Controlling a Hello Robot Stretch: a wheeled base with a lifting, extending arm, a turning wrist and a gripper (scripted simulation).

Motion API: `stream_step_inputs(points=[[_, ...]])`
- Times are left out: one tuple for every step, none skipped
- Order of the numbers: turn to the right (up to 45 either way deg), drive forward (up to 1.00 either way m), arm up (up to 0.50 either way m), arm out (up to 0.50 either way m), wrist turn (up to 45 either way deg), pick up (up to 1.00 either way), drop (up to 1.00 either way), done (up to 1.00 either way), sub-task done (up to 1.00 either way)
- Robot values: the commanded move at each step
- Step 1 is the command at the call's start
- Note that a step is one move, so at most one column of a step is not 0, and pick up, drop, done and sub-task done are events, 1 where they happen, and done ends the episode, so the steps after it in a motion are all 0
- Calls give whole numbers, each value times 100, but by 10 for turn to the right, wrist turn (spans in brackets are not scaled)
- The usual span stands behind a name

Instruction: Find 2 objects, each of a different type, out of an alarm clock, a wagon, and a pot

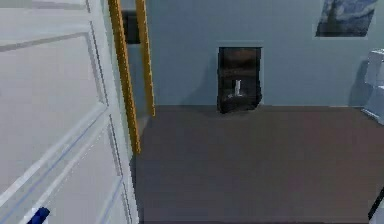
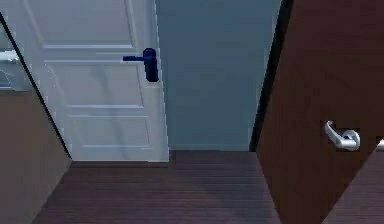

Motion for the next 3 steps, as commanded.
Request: stream_step_inputs(points=[[120,0,0,0,0,0,0,0,0],[0,100,0,0,0,0,0,0,0],[0,50,0,0,0,0,0,0,0]])
